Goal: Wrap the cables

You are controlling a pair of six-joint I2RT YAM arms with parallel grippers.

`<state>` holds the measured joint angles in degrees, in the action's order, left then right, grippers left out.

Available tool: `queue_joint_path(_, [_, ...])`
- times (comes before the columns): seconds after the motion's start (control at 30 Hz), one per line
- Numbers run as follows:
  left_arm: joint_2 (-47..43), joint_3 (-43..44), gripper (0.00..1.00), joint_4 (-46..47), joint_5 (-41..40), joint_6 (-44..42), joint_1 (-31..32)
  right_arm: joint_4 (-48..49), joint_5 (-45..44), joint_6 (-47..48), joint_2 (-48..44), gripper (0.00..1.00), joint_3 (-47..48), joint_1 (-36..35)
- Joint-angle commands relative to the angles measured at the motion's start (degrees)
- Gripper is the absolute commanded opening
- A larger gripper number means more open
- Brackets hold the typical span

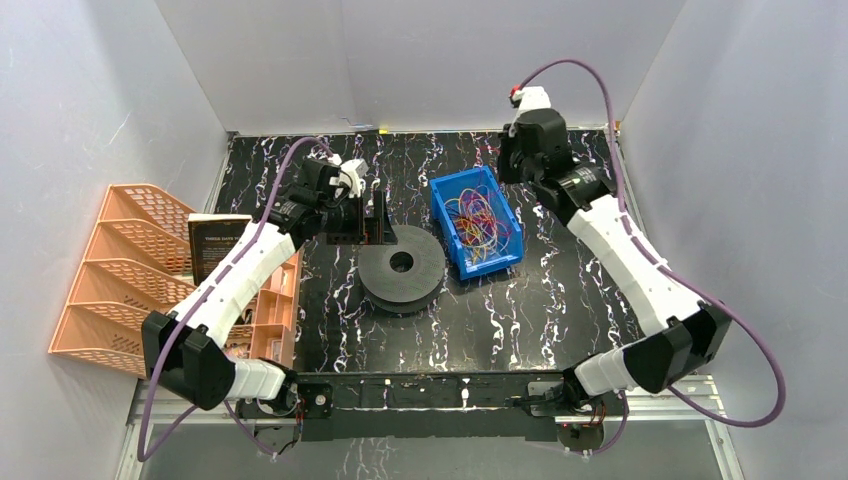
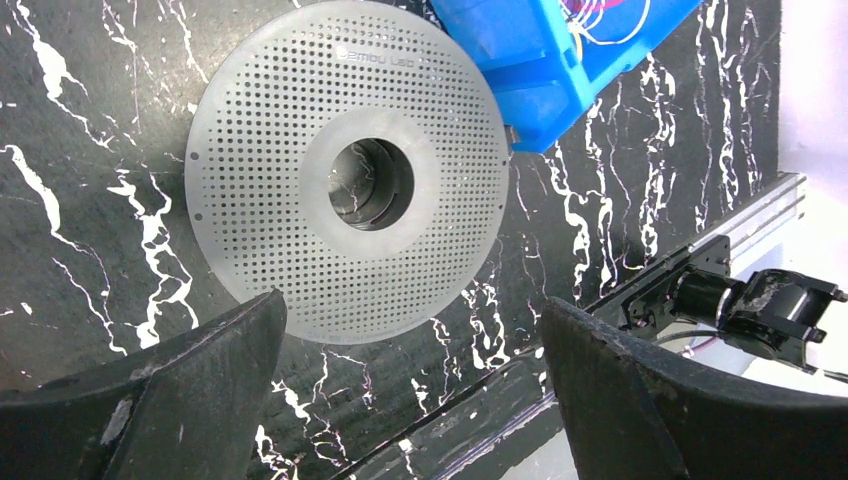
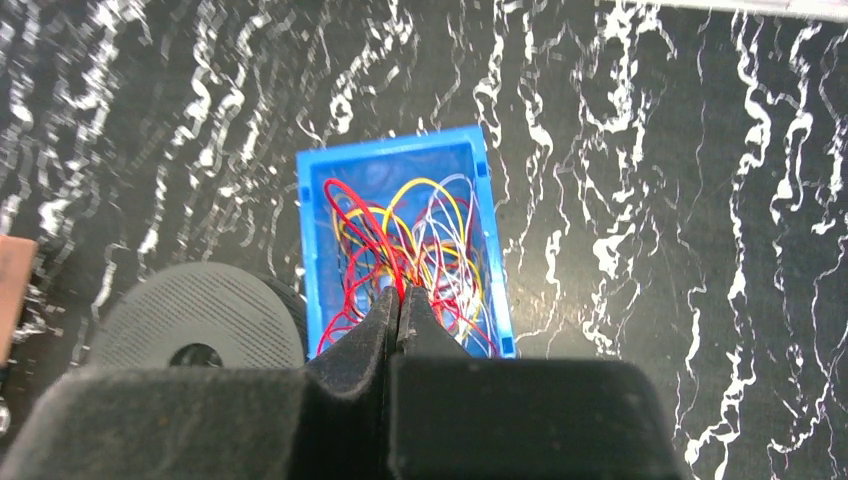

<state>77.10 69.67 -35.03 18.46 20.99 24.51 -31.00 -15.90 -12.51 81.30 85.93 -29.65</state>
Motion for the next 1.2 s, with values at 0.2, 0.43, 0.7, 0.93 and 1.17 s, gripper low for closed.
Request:
queue_joint_path(0.2, [-3.6,3.8,0.98,-2.5,5.0,-2.7,0.2,-1.8,4.2,-2.0,-5.4,0.0,17.6,-0.1])
queue_joint_path(0.43, [-4.8,5.3,0.98,-2.6,6.8,-3.0,0.2,0.5,10.2,-3.4,-7.5,0.0,26.3,-0.1])
queue_joint_path(0.7, [-7.0,9.7,0.98,-1.6,14.0,-3.3,0.1,1.1,19.8,-6.6,-12.0,0.0,26.0,-0.1])
queue_joint_path(0.93, [-10.9,13.6,0.99,5.9,24.7,-4.1,0.2,-1.7,29.2,-5.1,-17.1,0.0,19.1,-0.1])
queue_joint_path(1.17, [-11.1,15.7,0.98,12.6,34.2,-3.9,0.3,-5.5,42.2,-0.7,-21.1,0.0,9.2,-0.1])
